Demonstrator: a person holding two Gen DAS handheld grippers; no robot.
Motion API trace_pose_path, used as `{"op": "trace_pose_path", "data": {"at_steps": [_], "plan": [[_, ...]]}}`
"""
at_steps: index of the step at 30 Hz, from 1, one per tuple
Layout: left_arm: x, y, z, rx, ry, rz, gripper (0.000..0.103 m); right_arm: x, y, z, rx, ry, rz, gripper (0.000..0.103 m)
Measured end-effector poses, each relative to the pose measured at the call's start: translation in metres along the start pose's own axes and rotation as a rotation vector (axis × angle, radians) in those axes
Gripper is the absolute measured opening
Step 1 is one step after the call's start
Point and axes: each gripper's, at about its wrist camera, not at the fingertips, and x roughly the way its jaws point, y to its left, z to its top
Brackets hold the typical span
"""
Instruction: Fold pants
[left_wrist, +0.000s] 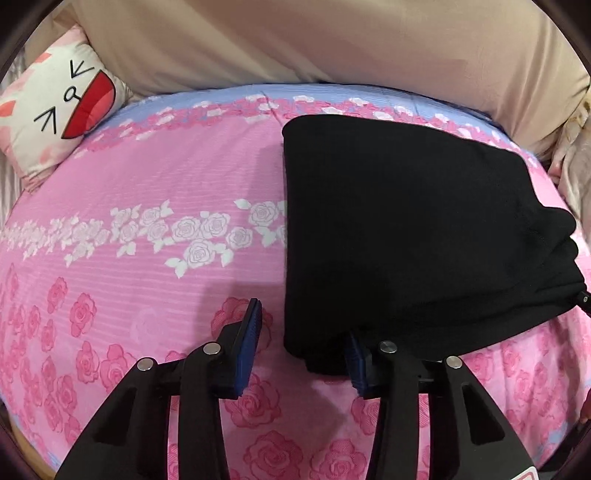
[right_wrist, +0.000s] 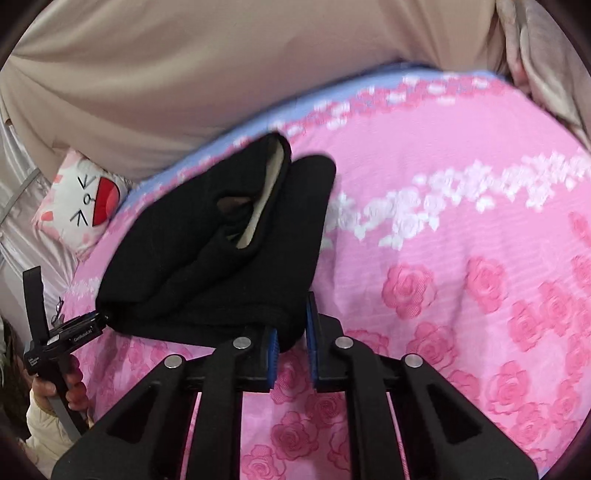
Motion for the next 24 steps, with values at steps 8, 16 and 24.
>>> {"op": "trace_pose_path", "data": {"at_steps": [8,16,24], "plan": [[0.005,-0.002,0.010,-0.007,0.021,-0.102,0.018,-0.011,-0.015,0.013,0.147,-0.111,0.128,0.009],[-0.034,-0.036,-0.029,0.118,0.094,-0.307,0.019,-0.067,-0.059,-0.006,0.221,-0.113,0.088,0.010],[-0.088,-0.035,-0.043,0.263,-0.049,-0.214,0.064,-0.105,-0.058,-0.025,0.128,-0.095,-0.024,0.020]]}}
